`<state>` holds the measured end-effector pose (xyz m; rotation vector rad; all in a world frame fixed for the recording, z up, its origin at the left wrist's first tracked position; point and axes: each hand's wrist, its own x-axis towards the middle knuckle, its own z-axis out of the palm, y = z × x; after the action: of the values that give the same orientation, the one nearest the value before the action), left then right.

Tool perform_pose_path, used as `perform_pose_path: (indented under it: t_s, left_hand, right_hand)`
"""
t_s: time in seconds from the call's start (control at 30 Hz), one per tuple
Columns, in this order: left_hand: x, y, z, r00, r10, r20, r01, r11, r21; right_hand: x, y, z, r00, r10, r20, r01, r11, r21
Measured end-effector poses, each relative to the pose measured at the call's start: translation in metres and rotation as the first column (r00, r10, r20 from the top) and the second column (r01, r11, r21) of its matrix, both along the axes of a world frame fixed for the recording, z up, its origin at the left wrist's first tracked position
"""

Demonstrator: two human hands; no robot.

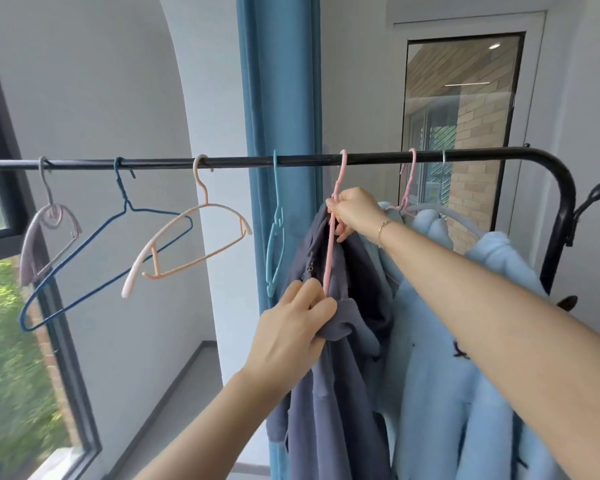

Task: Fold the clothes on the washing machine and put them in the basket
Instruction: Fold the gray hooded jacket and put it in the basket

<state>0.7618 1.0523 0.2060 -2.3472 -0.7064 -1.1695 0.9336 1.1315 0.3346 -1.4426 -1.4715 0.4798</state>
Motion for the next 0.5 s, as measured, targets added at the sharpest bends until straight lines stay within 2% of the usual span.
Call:
perform_pose_path:
  t_s: [0.13, 0.2, 0.27, 0.33, 0.4, 0.5]
  left_hand:
    - [-0.013, 0.013, -0.027, 1.000, -0.001, 0.022, 0.001, 1.000, -0.011]
    - [-0.019, 0.021, -0.048, 0.994, -0.012, 0.107, 0.026, 0.991, -0.133]
    - [-0.020, 0.028, -0.065, 0.974, -0.033, 0.222, 0.092, 0.960, -0.264]
    - [-0.017, 0.029, -0.068, 0.920, -0.035, 0.390, 0.195, 0.904, -0.379]
    - [-0.010, 0.029, -0.064, 0.823, -0.001, 0.568, 0.303, 0.846, -0.439]
    - [-0.004, 0.036, -0.057, 0.715, 0.116, 0.689, 0.359, 0.785, -0.505]
  right_hand:
    - [-0.005, -0.002, 0.004, 0.992, -0.018, -0.128, 0.022, 1.000, 0.023]
    - [-0.001, -0.005, 0.012, 0.973, 0.008, -0.232, -0.011, 1.000, -0.014]
    - [0.006, -0.013, 0.021, 0.963, 0.050, -0.265, -0.066, 0.997, -0.051]
    - [0.012, -0.019, 0.024, 0.967, 0.064, -0.249, -0.083, 0.994, -0.067]
    - [0.014, -0.024, 0.022, 0.959, 0.069, -0.276, -0.085, 0.995, -0.044]
    - [0.012, -0.027, 0.016, 0.935, 0.118, -0.336, -0.116, 0.993, 0.026]
